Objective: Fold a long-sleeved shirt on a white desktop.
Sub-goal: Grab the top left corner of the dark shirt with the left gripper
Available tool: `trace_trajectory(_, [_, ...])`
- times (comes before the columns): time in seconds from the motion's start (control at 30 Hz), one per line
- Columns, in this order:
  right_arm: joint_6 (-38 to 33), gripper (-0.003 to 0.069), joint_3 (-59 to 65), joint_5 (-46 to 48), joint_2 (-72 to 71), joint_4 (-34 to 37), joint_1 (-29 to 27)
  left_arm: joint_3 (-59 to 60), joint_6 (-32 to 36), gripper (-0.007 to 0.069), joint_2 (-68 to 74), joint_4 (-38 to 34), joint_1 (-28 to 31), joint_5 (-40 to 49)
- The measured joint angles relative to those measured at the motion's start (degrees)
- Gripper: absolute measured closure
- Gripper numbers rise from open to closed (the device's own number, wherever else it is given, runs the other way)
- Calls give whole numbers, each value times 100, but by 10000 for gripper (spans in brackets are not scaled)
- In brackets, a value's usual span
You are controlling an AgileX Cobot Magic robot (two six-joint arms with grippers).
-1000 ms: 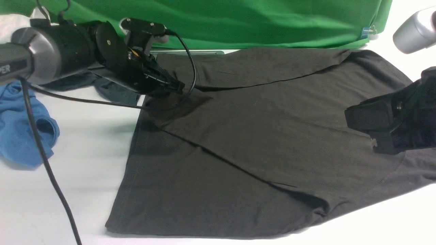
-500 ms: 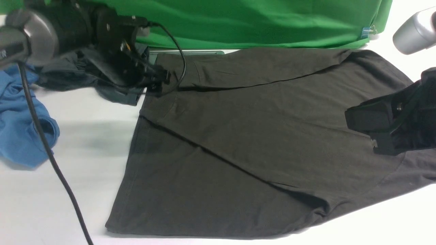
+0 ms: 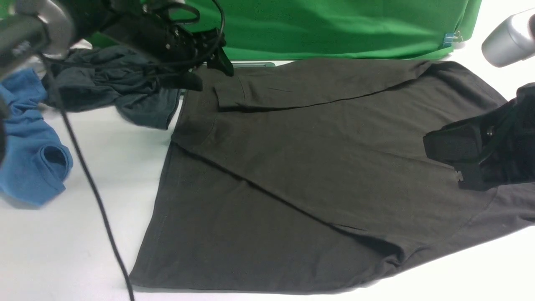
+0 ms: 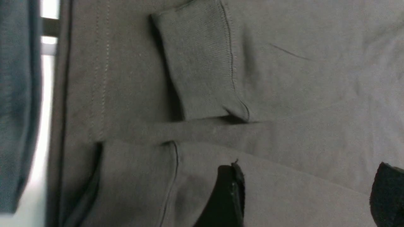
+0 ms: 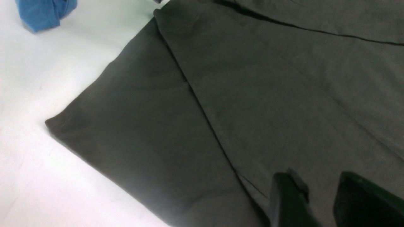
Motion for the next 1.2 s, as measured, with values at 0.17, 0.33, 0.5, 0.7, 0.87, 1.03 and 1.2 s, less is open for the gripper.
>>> trace_trajectory(0.17, [0,416,0,-185,0,0,0,-360,-59,64,511,-52,0,29])
trace_trajectory(0.33, [0,416,0,-197,0,0,0,-427,-156,64,832,-64,0,30])
trace_trajectory(0.5, [0,416,0,-197,0,0,0,-438,-221,64,1030,-201,0,-88])
trace_trajectory(0.7, [6,416,0,-197,0,0,0,-481,-108,69,1214,-655,10,-527])
trace_trajectory(0.87, [6,416,0,-197,0,0,0,-481,91,70,1281,-1059,23,-682])
trace_trajectory(1.03, [6,416,0,-197,0,0,0,-481,231,70,1304,-1214,21,-706])
trace_trajectory(1.2, [6,416,0,-197,0,0,0,-481,393,92,1318,-1240,21,-711])
